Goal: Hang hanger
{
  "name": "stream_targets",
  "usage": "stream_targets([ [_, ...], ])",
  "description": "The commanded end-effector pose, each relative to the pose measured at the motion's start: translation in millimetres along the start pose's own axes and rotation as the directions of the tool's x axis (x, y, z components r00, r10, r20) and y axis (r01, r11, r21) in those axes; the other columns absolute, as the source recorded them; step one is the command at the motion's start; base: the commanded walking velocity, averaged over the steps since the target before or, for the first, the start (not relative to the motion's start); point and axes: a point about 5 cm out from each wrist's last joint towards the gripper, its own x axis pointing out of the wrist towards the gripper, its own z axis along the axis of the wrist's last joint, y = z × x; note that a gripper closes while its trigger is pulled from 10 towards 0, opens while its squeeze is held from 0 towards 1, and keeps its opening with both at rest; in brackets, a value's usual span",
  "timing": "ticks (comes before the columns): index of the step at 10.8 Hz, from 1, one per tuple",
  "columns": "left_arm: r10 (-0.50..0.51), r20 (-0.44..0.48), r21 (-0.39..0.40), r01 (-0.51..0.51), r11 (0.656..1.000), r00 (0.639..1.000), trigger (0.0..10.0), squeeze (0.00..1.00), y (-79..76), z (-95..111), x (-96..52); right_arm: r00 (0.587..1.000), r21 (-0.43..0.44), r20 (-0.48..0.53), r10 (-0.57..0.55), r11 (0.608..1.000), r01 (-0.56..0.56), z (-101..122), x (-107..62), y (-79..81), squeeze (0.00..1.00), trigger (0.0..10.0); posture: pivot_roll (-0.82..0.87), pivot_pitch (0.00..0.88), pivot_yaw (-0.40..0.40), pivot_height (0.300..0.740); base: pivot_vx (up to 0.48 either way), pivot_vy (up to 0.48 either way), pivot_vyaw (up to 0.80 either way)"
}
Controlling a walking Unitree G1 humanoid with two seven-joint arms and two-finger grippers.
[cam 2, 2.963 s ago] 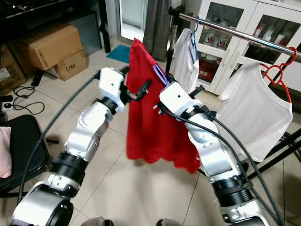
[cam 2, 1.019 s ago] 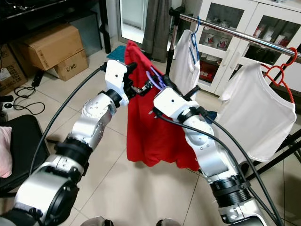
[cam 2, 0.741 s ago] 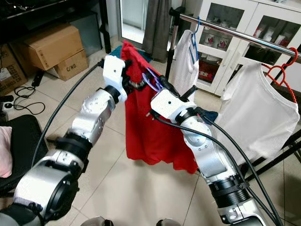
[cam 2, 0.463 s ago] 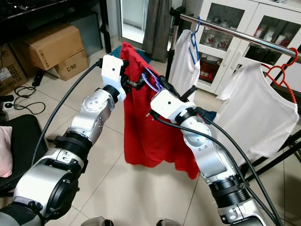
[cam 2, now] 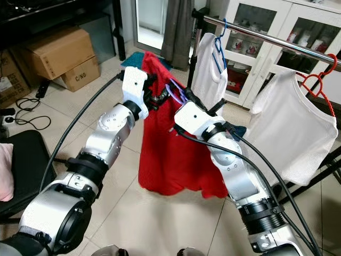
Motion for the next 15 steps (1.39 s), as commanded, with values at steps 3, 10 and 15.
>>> stream_targets([
  [3, 0.026, -0.017, 0.01, -0.026, 1.0, 1.0, 0.0, 0.0, 5.0, -0.1, -1.1, 1.0, -0.009, 0.013, -0.017, 1.0, 0.017, -0.1, 1.6, -8.0, 0.0, 0.0, -0.1, 0.0, -0.032, 0.74, 0.0, 0.0, 0.0],
  [10, 0.041, -0.031, 0.014, -0.041, 0.999, 0.999, 0.0, 0.0, 12.1, -0.2, -3.1, 1.0, -0.006, 0.009, -0.006, 1.0, 0.006, -2.4, 0.7, -7.5, 0.0, 0.0, -0.09, 0.0, -0.031, 0.74, 0.0, 0.0, 0.0],
  [15, -0.037, -0.056, 0.096, 0.042, 0.995, 0.998, 0.0, 0.0, 20.0, 5.6, -8.0, 0.935, 0.158, -0.047, 0.351, 0.927, -0.34, -1.3, -4.4, 20.0, 0.0, 0.0, -0.09, 0.0, -0.034, 0.74, 0.0, 0.0, 0.0],
])
